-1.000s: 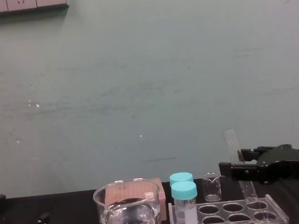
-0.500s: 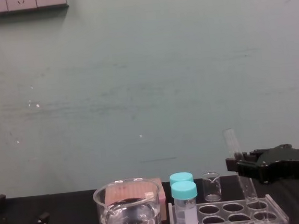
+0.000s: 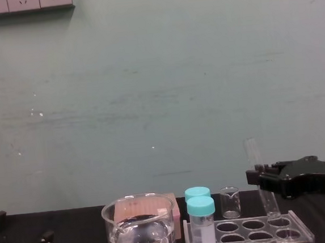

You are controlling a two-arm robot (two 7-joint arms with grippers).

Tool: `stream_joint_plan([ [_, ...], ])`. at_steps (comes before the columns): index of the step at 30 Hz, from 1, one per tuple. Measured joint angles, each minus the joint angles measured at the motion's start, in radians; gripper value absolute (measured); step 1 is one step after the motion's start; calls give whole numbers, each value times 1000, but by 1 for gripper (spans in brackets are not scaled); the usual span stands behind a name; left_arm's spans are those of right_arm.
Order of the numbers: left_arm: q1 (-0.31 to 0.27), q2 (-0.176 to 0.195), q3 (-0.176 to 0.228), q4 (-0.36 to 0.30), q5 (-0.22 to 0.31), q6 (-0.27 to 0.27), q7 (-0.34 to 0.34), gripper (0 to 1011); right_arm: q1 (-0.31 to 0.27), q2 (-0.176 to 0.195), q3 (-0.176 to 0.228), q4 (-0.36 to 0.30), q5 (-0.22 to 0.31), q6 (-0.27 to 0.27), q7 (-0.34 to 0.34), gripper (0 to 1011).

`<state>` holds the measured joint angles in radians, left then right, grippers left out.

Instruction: Hold the test tube with one hand and immerse one end into the beaker, then return it to the test tube rack.

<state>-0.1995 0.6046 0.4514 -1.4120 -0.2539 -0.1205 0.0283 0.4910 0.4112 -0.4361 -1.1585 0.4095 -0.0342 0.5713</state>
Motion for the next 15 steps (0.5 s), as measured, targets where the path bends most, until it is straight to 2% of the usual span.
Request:
stream_joint_plan([
  [10,0,0,0,0,0,0,0,1000,-50,-21,48,-18,31,-97,-1,225],
  [15,0,0,0,0,0,0,0,1000,-72,-21,70,-35,41,-116,-5,225],
])
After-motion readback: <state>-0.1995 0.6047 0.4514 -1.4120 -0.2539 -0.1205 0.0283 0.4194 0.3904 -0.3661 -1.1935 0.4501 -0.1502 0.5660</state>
